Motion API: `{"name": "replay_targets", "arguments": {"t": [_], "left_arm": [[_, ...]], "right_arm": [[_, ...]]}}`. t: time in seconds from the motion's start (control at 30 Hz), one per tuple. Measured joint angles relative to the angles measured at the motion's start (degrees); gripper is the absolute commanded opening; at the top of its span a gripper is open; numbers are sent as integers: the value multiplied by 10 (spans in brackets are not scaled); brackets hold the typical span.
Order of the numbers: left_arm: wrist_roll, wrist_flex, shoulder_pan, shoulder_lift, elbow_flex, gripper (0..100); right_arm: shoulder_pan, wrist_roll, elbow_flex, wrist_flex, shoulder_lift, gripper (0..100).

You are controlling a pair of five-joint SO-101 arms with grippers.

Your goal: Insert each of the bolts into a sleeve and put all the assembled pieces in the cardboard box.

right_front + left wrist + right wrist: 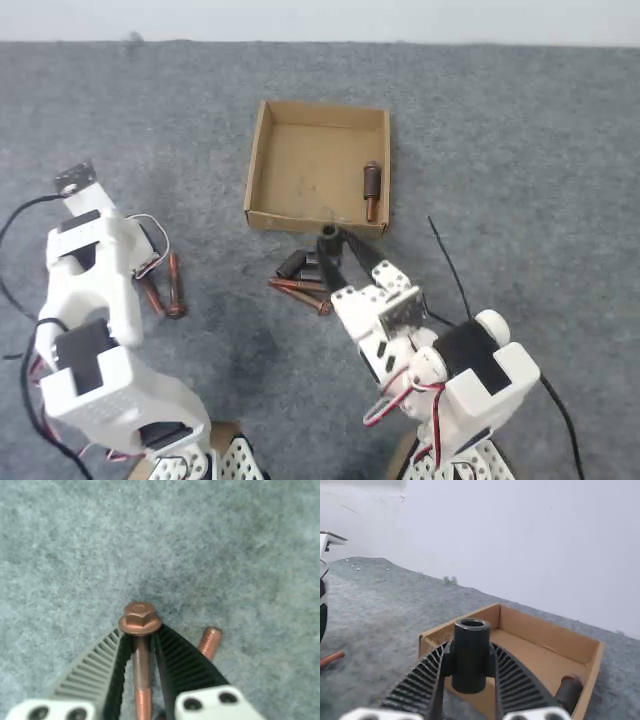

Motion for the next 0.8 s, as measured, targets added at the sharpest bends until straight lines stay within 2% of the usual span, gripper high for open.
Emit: {"name": "replay_targets", "arguments": {"t": [0.37,0.57,0.67,0.8], "left_arm": [[0,0,2,0,0,9],[-3,2,50,0,-25,9],[0,35,85,-3,-78,9],[0,120,138,-49,-158,9]], "right_arm": [[-9,-32,10,-5,0,6],[-14,-32,10,-5,0,6],[-14,-32,10,-5,0,6],[-14,-32,10,-5,0,6]]}}
